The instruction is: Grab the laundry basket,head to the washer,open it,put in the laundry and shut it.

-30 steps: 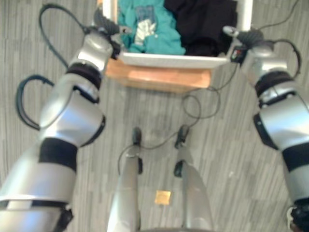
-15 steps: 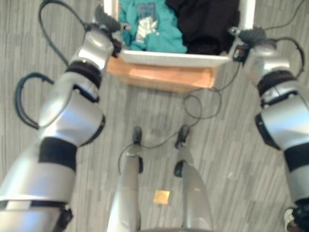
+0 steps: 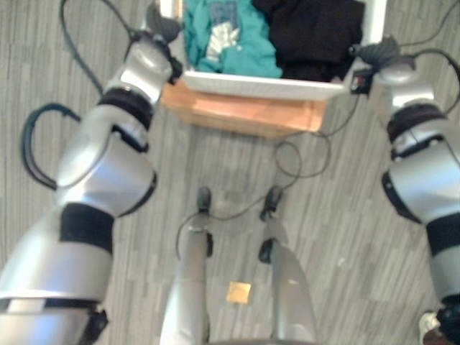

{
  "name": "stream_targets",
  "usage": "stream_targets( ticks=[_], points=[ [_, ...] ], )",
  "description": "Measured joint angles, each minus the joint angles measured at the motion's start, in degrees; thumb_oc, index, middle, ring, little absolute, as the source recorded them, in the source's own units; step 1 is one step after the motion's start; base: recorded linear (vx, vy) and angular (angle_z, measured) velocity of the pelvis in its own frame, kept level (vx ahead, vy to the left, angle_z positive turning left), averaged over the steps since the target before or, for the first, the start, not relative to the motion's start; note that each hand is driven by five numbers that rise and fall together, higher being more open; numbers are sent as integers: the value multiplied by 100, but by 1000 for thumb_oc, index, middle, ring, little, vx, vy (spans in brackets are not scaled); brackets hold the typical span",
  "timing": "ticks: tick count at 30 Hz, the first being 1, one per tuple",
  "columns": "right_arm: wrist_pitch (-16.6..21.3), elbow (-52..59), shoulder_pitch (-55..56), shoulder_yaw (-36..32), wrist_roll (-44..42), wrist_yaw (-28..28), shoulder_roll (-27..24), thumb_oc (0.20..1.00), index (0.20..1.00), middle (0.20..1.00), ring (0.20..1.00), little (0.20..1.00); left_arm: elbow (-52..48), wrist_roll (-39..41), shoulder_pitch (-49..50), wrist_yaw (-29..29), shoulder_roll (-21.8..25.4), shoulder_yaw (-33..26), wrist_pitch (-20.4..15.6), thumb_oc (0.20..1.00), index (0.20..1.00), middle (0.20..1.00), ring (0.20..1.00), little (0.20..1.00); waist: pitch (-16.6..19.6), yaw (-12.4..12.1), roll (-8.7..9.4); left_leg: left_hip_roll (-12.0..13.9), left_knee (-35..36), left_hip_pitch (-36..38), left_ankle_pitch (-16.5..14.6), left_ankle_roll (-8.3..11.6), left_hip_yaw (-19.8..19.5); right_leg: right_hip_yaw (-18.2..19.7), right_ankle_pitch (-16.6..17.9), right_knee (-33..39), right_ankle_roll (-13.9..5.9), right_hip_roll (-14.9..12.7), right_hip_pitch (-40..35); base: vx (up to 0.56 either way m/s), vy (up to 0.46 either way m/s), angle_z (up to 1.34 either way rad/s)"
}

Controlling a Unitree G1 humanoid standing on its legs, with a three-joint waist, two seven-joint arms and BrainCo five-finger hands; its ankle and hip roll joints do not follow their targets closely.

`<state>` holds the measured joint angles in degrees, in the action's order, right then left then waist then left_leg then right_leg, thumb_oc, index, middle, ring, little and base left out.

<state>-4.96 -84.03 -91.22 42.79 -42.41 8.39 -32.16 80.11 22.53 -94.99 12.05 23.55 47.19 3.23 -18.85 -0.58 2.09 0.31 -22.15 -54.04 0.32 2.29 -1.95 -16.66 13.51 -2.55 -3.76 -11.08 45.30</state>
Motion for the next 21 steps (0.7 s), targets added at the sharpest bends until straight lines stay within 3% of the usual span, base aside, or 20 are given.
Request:
stream_targets(
  ticks=[10,18,19,21],
  points=[
    [-3,557,230,15,198,149,-136,200,200,200,200,200,-320,-116,135,15,270,171,-16,200,200,200,200,200,0,14,0,4,2,25,26,0,-11,-11,2,-8,0,8,-26,0,0,0],
    [-132,2297,1684,-68,445,415,-361,200,200,200,200,200,-1207,-291,1189,44,795,218,15,200,200,200,200,200,-26,26,19,-37,334,907,49,-16,8,-9,-12,-18,4,-46,-734,-14,38,2],
    [-216,2937,2091,-350,541,486,-595,200,200,200,200,200,-1797,-356,1378,111,1034,211,109,200,200,200,200,200,-63,5,53,-62,372,1036,65,-25,25,-16,-59,-63,-7,-83,-815,60,45,7],
    [-156,3624,2691,-488,661,470,-838,200,200,200,200,200,-2518,-603,1718,110,1427,273,-44,200,200,200,200,200,-94,24,94,-93,528,1388,78,-48,40,-13,-98,-77,-14,-149,-1087,41,33,4]
  ],
)
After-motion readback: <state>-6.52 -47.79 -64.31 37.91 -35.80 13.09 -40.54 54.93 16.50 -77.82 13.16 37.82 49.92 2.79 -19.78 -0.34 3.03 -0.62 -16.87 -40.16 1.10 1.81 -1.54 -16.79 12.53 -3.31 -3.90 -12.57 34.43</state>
